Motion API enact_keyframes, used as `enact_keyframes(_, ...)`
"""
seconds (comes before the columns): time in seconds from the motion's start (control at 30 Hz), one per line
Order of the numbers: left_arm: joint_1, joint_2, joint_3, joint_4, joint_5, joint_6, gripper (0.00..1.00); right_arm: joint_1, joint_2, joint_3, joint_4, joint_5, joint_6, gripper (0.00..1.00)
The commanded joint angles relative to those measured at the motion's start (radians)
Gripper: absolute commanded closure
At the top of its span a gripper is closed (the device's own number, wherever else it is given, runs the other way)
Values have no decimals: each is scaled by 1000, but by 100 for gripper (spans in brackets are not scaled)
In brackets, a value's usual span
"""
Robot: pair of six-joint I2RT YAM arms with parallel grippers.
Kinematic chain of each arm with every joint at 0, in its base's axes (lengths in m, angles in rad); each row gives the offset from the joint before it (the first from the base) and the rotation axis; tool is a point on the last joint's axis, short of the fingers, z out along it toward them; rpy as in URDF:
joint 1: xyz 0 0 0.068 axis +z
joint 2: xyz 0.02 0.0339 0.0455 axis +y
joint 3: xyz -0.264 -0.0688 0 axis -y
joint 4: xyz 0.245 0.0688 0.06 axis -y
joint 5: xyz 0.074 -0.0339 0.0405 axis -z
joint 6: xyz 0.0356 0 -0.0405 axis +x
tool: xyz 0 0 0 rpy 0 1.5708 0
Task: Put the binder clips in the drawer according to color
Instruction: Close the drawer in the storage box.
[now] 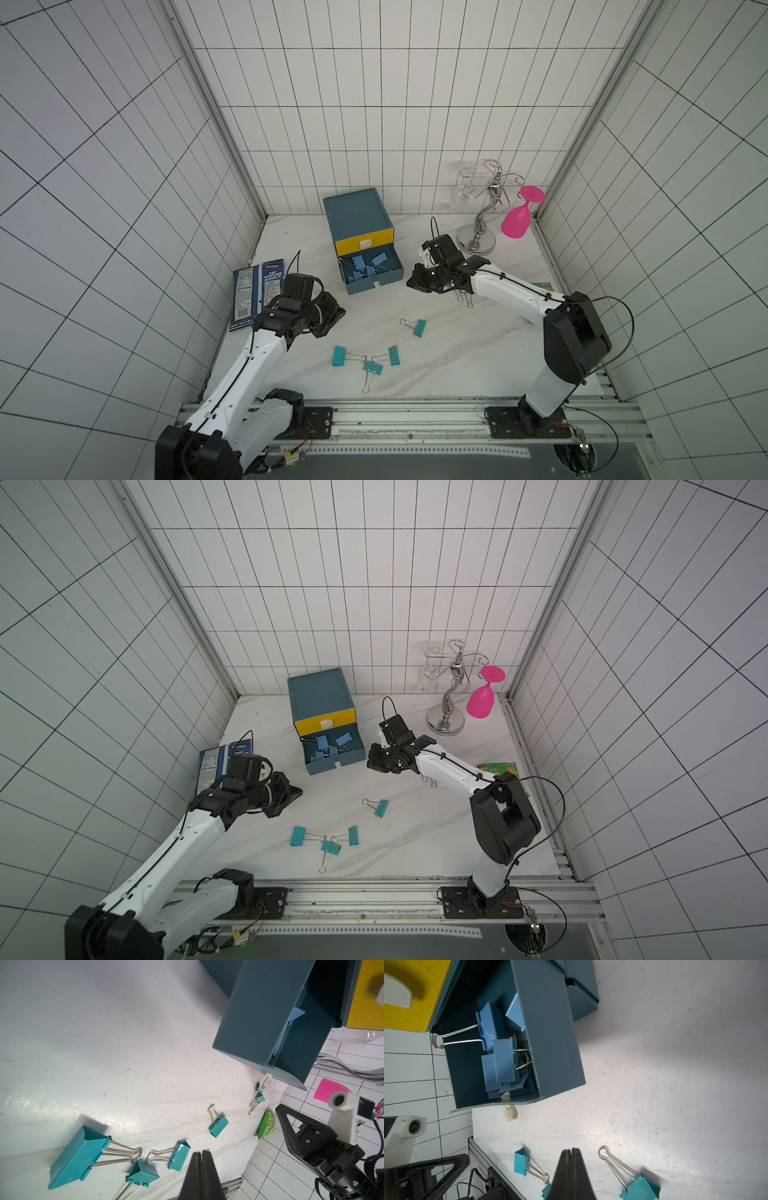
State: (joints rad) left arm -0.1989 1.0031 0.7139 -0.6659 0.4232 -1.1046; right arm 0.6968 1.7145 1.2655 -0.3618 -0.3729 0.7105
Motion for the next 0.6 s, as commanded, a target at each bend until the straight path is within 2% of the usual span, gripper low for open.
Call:
enact_keyframes(0.0,-18,28,39,89,0,-38,100,-21,-17,8,15,-31,7,100)
enact_keyframes(0.57,-5,212,78,234,-24,-61,100,-30,125,162,38,-130,32,100)
